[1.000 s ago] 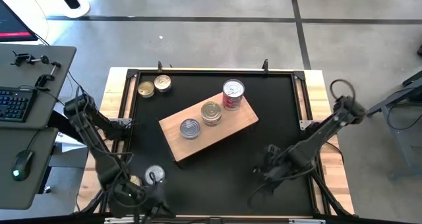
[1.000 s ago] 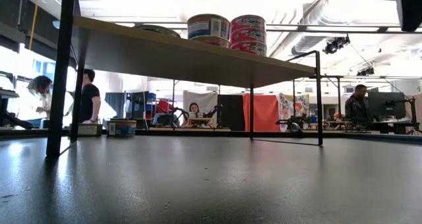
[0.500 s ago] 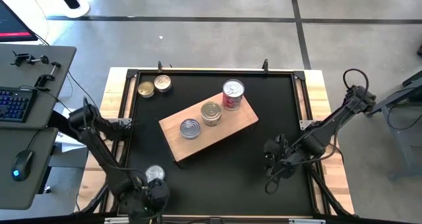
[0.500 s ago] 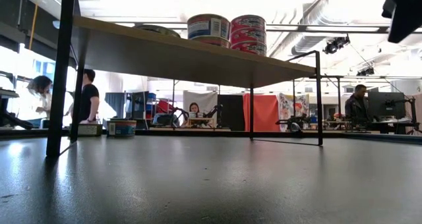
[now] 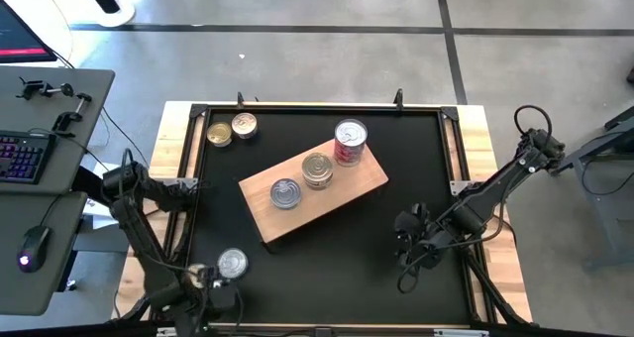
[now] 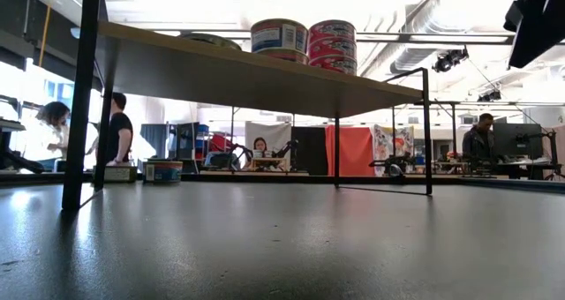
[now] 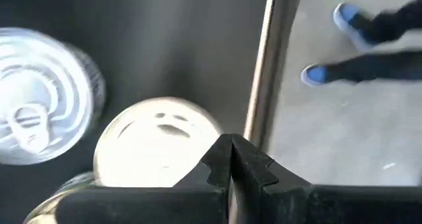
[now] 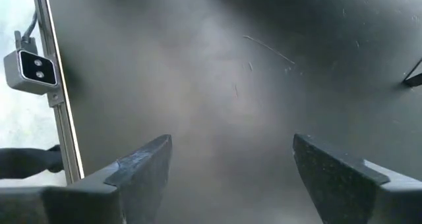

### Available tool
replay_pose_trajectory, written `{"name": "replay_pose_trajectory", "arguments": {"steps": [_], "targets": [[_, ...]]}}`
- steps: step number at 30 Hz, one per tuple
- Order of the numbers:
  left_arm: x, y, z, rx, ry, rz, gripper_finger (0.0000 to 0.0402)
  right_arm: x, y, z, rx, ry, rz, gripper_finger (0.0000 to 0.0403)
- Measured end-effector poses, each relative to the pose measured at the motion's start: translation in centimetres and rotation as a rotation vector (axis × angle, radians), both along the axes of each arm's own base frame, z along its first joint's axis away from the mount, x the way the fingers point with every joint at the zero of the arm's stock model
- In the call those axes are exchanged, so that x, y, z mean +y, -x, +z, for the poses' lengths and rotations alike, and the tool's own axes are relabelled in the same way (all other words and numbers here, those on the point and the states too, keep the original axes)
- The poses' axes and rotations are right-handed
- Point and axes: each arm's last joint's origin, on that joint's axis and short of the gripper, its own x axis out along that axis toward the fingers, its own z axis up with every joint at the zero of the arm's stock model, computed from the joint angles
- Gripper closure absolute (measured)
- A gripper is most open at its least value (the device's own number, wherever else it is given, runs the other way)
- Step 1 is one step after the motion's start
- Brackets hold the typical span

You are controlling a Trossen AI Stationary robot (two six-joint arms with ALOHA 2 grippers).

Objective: Stack canned seafood by type on shelf
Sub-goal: Stack the blue tuna on the top of the other blue tuna cans on the shelf

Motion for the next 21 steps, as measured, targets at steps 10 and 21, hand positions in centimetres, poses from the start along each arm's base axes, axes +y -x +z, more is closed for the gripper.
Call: {"name": "replay_pose_trajectory", "arguments": {"steps": [10,21], "targets": [[-0.5,1.7,-2.9,0.091,-0.207,-0.076,0.0401,0.0,0.0,0.0,-0.01,-0.004,-0.027,0.0096],[-1.2,-0.3,-4.7,-0.007,-0.211,-0.011,0.0402,0.1,-0.3,0.2,-0.054,-0.039,-0.093,0.0096]]}}
